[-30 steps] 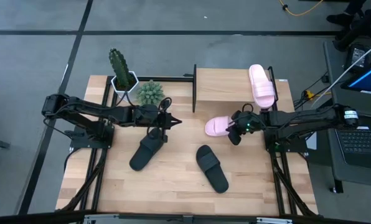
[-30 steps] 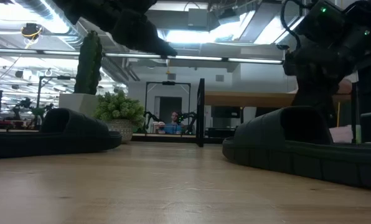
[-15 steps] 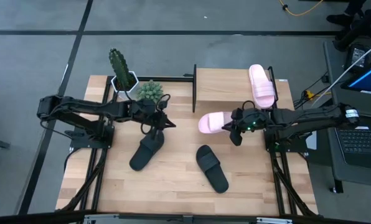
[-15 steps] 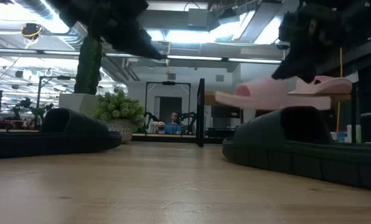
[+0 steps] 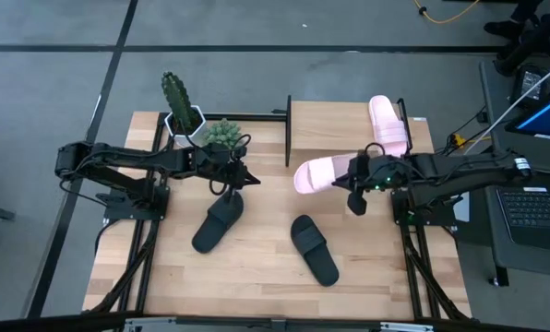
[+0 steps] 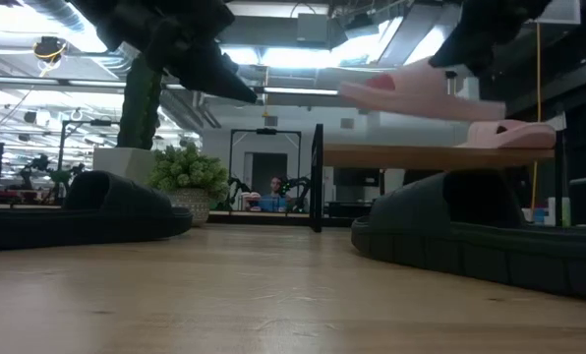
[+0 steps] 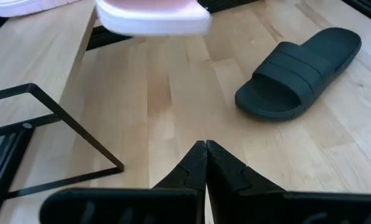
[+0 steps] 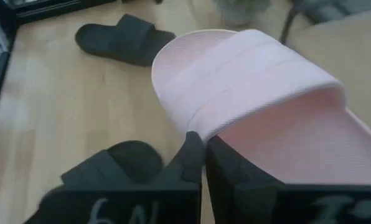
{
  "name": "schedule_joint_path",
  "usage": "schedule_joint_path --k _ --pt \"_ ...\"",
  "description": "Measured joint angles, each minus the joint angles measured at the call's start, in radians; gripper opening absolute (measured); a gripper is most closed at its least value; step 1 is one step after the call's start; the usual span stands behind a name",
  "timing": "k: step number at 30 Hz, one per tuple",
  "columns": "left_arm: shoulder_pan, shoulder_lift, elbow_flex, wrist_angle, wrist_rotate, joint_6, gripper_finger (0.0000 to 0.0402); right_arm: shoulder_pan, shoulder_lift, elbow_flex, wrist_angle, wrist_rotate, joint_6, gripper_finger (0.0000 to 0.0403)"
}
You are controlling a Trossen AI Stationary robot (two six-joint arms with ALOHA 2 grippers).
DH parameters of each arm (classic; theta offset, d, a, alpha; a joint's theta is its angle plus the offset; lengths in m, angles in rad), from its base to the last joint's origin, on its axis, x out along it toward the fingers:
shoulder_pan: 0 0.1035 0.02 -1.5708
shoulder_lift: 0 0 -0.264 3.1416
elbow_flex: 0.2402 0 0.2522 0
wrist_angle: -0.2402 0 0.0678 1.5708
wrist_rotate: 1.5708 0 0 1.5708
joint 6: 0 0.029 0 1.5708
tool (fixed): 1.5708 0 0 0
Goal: Pick and place slides into the shelf
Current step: Put the pink slides on the shelf
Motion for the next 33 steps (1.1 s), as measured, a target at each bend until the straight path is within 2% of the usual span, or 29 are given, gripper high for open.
schedule_joint_path --k 6,11,24,33 --pt "-0.003 0.000 0.000 0.011 0.000 0.000 0.0000 -0.030 0.000 0.138 -0.126 0.005 -0.128 0.0007" --pt "-0.014 0.000 0.000 0.020 0.000 0.000 0.0000 -0.102 0.005 0.211 -0.216 -0.015 -0.264 0.0007" --pt "-0.039 0.000 0.000 0.020 0.000 0.000 0.0000 -0.375 0.114 0.236 -0.267 -0.287 -0.592 0.0006" --pt "-0.039 0.000 0.000 0.020 0.000 0.000 0.0000 -0.545 0.234 0.372 -0.356 -0.372 -0.760 0.0006"
